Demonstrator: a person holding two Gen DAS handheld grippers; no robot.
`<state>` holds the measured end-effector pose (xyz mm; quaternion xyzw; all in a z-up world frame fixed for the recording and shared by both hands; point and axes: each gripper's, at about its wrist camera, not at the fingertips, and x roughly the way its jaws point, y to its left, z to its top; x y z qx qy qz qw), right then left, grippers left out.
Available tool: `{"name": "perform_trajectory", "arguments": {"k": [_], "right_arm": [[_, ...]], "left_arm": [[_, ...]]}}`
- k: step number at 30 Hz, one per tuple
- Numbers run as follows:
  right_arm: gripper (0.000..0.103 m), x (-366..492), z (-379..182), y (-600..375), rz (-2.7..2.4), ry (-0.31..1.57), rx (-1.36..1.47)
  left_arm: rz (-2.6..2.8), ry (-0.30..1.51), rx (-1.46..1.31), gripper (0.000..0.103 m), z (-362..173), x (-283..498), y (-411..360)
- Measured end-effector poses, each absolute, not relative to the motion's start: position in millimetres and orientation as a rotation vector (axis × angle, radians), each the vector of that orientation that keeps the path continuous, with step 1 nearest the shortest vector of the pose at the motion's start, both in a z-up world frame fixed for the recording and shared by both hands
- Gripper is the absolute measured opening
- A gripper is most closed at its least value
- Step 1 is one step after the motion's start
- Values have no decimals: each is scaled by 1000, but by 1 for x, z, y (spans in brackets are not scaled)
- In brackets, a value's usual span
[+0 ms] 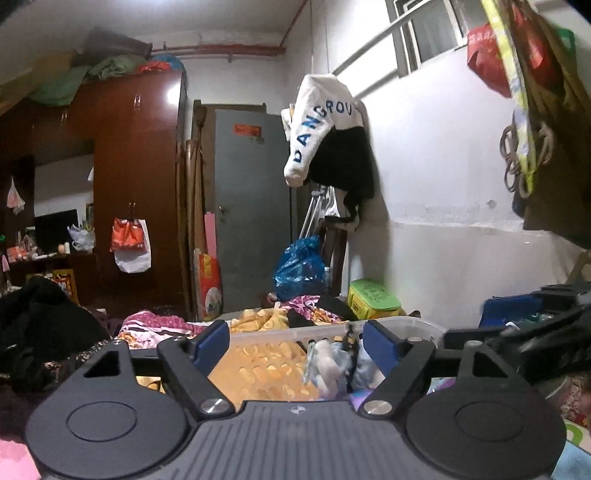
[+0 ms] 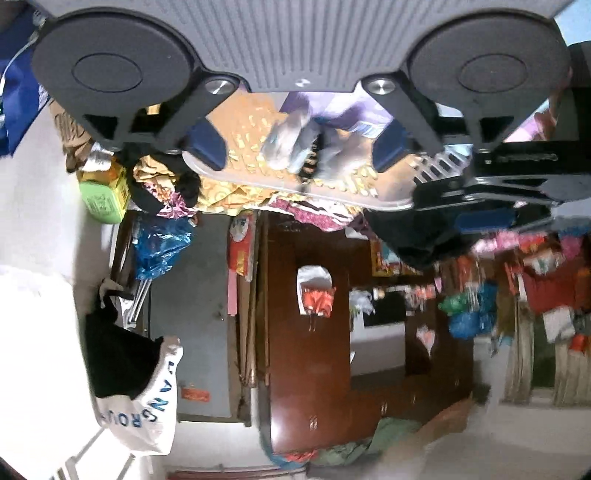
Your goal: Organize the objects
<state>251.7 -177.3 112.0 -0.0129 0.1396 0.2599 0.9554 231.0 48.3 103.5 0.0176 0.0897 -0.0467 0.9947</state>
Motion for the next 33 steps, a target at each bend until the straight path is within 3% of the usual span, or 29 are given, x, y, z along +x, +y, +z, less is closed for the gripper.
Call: {"name": "perform_trajectory", "arguments": {"k": [1, 6, 14, 22, 28, 33], "right_arm": [[102, 240, 111, -187, 540, 257, 5], [103, 196, 82, -218, 587, 263, 83], [103, 185, 9, -207, 633, 427, 133], [103, 177, -3, -184, 753, 443, 57], [93, 173, -8, -176, 754, 433, 1], [80, 168, -15, -167, 764, 446, -76]], "left_arm": [[-95, 173, 33, 87, 102, 219, 51], [-131, 225, -39, 98, 75, 165, 76], [-151, 305, -120, 98, 25, 149, 97], [-168, 446, -80, 98, 16, 196, 84], [-144, 510, -112, 98, 4, 211, 80], [-115, 546, -137, 98, -2, 220, 74]]}}
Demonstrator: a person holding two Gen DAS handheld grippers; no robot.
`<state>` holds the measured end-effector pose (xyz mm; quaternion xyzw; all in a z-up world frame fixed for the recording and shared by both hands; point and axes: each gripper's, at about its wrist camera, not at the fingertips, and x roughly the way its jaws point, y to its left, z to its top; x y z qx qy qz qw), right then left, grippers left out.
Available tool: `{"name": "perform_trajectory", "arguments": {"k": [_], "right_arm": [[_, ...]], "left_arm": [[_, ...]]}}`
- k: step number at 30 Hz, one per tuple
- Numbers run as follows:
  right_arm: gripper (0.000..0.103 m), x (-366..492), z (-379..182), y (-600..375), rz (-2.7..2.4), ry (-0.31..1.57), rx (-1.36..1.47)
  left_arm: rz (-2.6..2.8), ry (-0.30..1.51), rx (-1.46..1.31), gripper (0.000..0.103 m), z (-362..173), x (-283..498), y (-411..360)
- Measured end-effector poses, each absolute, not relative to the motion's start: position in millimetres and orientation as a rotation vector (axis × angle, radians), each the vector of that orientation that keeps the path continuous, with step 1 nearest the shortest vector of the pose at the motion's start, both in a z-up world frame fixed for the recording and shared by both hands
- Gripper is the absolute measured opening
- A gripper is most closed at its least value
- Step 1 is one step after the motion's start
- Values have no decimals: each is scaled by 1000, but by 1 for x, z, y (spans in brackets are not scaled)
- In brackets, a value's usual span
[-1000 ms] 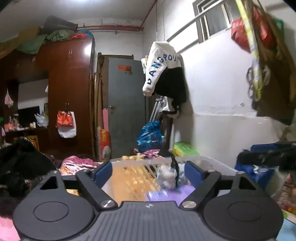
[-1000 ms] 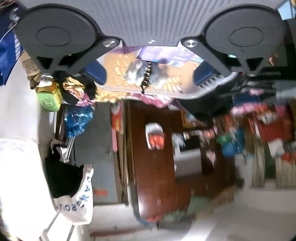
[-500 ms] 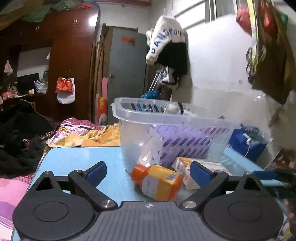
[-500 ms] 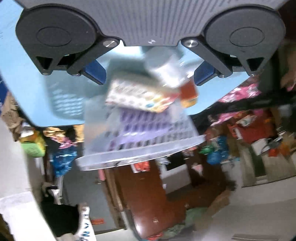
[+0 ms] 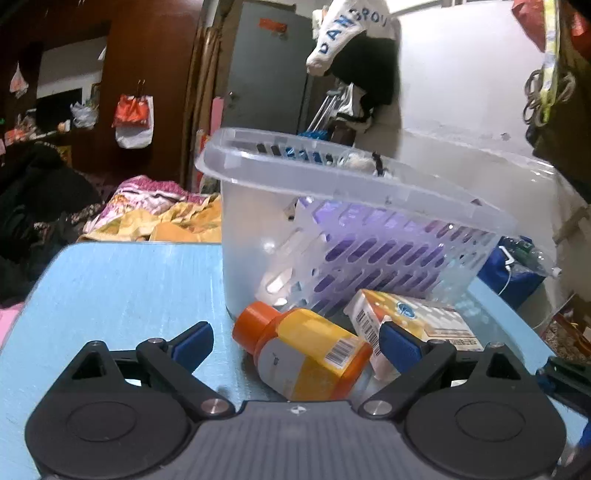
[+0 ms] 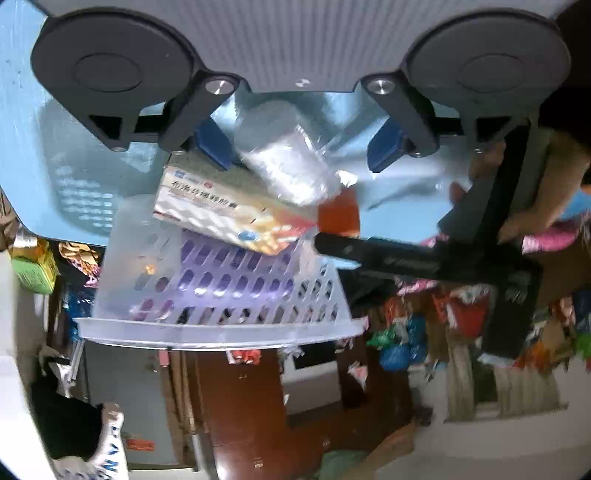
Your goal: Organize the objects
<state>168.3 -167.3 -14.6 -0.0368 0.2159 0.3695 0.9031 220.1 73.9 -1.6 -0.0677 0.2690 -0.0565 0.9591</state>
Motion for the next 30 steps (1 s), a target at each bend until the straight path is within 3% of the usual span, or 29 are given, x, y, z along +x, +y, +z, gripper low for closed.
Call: {"name": "perform_trajectory", "arguments": {"k": [4, 8, 9, 13, 25, 30], "right_arm": [[58, 168, -17, -168, 752, 443, -82], [57, 165, -17, -167, 763, 429, -93], [57, 164, -17, -168, 766, 424, -91], [56, 160, -16, -169, 778, 392, -89], [55, 152, -9, -192, 813, 308, 12], [55, 139, 23, -219, 788, 206, 56]], "left_arm": [[-107, 582, -104, 98, -9, 228, 63], [-88, 614, -76, 93, -16, 232, 58], [-87, 617, -79, 84, -16, 231, 58], [-103, 586, -118, 70, -14, 221, 63], [-110, 352, -180, 69, 7, 159, 87], [-155, 247, -197, 64, 29, 131, 86]]}}
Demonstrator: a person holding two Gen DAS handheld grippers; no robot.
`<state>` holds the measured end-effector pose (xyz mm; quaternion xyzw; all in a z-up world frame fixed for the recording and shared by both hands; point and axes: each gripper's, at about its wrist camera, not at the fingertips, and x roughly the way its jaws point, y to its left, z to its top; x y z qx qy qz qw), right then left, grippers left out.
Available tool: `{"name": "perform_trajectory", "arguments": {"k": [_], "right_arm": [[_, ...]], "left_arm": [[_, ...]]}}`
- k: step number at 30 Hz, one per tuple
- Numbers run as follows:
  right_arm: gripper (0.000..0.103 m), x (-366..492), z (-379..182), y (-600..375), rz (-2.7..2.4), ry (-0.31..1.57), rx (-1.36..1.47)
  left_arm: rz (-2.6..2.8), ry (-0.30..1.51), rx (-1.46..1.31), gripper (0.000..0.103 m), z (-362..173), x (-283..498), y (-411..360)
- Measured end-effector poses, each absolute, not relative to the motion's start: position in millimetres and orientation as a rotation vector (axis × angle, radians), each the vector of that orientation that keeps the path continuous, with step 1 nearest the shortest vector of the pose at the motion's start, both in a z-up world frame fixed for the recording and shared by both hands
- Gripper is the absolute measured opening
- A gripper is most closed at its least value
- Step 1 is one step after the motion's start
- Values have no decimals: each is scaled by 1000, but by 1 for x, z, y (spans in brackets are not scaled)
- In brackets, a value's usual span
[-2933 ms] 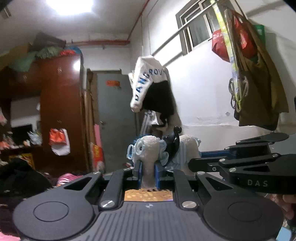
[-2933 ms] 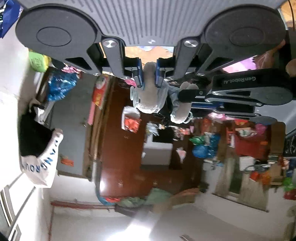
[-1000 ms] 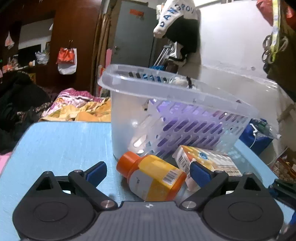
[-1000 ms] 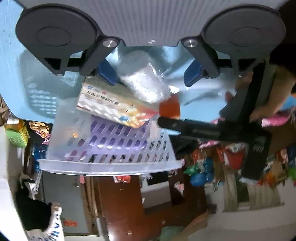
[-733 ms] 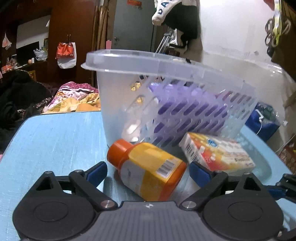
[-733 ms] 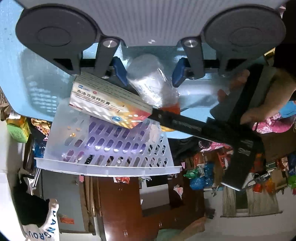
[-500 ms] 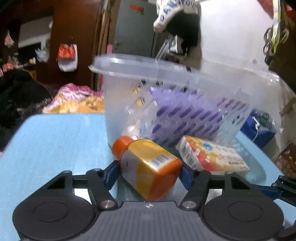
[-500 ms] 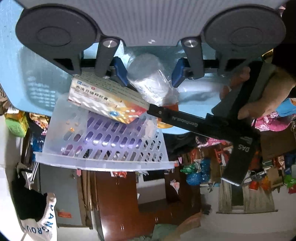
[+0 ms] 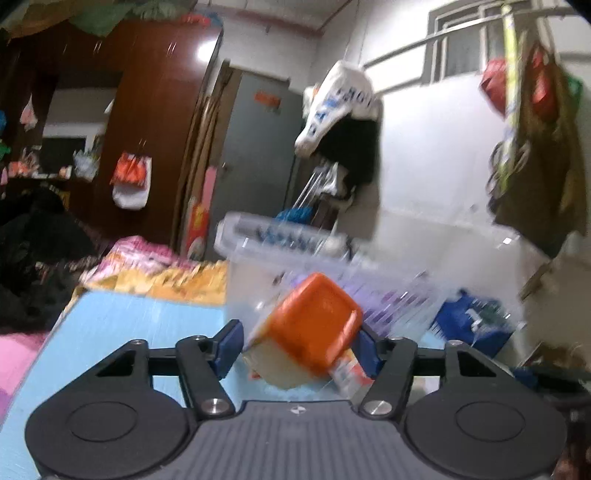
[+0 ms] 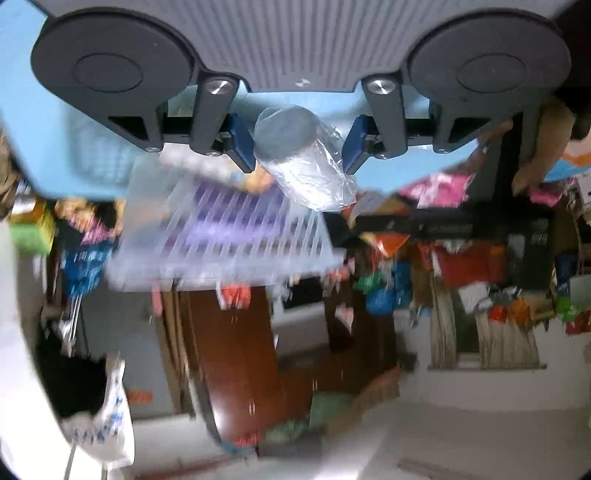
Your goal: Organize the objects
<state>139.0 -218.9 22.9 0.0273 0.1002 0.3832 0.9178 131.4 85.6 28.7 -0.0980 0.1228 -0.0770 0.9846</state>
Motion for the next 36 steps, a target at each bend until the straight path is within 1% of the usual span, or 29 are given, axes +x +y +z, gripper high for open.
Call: {"name": "perform_trajectory", "arguments": {"k": [2, 5, 10, 15, 18, 21, 22, 23, 24, 25, 26, 28, 30, 32, 33, 36], "right_arm": [[55, 142, 44, -227, 768, 174, 64], [55, 162, 78, -227, 698, 160, 37], [55, 223, 121, -210, 578, 205, 23], [55, 270, 130, -191, 476, 270, -10], [55, 292, 122, -180, 448, 322, -26], [56, 302, 112, -177, 431, 343, -39], [57, 300, 109, -178, 433, 343, -39], [62, 301, 107, -178, 436, 357, -37], [67, 297, 106, -181, 441, 361, -26], [81, 291, 105, -187, 452, 350, 1], [94, 283, 105, -196, 463, 332, 33], [102, 262, 107, -210, 482, 300, 69], [103, 243, 105, -223, 501, 280, 85], [103, 225, 93, -236, 526, 276, 89], [103, 219, 84, -241, 535, 294, 81], [103, 218, 51, -248, 562, 402, 72]], "left_arm": [[-176, 201, -184, 64, 47, 125, 80], [-195, 182, -158, 64, 77, 135, 71], [-176, 234, -155, 63, 115, 194, 61], [-70, 331, -110, 62, 120, 253, 62], [-45, 362, -89, 59, 113, 271, 62], [-62, 382, -83, 60, 105, 281, 61], [-55, 373, -77, 67, 104, 280, 61], [-37, 354, -72, 75, 105, 278, 61], [-26, 327, -67, 90, 106, 272, 61], [-25, 297, -65, 92, 107, 266, 61], [-29, 271, -62, 92, 107, 257, 62], [-67, 241, -78, 92, 107, 236, 66], [-130, 214, -84, 92, 99, 209, 68], [-151, 209, -77, 95, 85, 184, 69], [-159, 219, -72, 97, 76, 175, 68], [-203, 299, -58, 97, 48, 166, 63]]}}
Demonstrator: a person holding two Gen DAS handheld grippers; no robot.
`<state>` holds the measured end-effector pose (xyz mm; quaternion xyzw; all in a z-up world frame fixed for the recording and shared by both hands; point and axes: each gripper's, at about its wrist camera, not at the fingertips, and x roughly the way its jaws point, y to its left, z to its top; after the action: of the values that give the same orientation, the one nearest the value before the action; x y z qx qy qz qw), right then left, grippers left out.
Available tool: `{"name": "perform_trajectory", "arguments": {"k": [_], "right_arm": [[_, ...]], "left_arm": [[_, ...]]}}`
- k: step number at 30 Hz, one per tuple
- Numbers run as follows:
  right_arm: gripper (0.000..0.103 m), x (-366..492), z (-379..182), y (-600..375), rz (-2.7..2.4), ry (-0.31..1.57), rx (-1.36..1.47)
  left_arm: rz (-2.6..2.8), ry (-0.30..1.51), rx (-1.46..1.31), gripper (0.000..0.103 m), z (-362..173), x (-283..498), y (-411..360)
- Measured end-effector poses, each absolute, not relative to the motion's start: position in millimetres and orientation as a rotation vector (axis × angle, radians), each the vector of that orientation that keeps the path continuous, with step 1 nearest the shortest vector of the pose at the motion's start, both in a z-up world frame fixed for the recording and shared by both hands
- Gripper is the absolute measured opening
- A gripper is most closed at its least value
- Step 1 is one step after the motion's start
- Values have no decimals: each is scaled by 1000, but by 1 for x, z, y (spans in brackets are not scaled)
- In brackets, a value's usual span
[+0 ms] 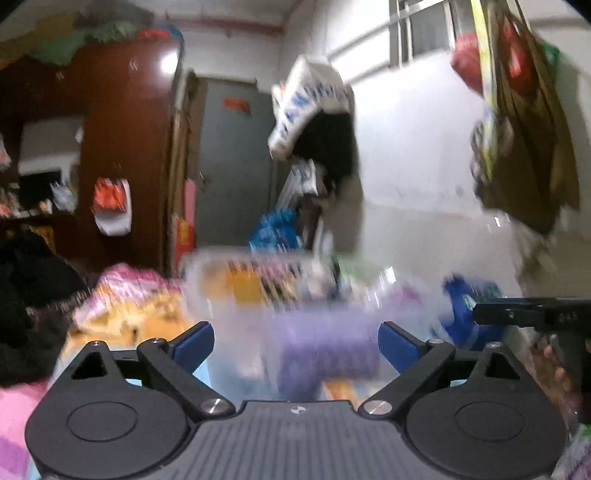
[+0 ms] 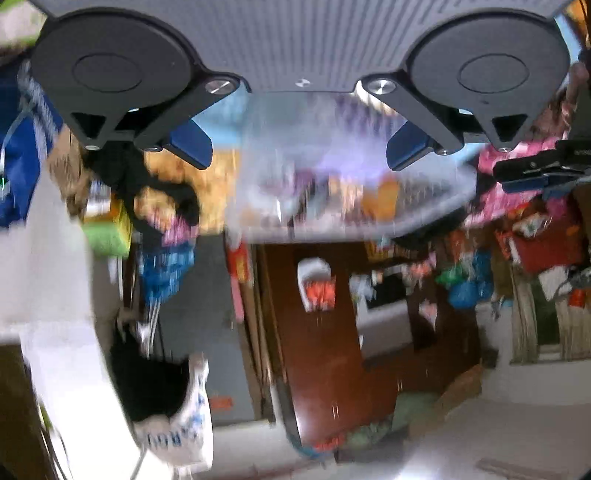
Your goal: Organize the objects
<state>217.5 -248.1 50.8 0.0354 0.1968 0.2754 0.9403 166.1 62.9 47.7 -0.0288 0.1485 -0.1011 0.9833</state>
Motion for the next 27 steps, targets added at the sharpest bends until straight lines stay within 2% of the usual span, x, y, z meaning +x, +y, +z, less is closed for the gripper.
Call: {"name": "perform_trajectory", "arguments": {"k": [5, 9, 14, 21, 24, 27], "right_arm": [[103, 222, 7, -236, 614, 515, 33], [100, 228, 2, -230, 657, 532, 45], [88, 221, -4, -226, 687, 552, 6], [81, 225, -1, -215, 688, 567, -66], [80, 231, -3, -208, 685, 593, -114], [68, 237, -6, -205, 694, 617, -126]], "left_arm": [[-273, 409, -21, 96, 19, 185, 47], [-321, 456, -12, 94, 9, 192, 40], [-365, 480, 48, 88, -3, 196, 27], [-379, 528, 86, 74, -12, 211, 11], [-377, 533, 101, 73, -11, 215, 7], [-398, 539, 117, 73, -10, 219, 4]]}}
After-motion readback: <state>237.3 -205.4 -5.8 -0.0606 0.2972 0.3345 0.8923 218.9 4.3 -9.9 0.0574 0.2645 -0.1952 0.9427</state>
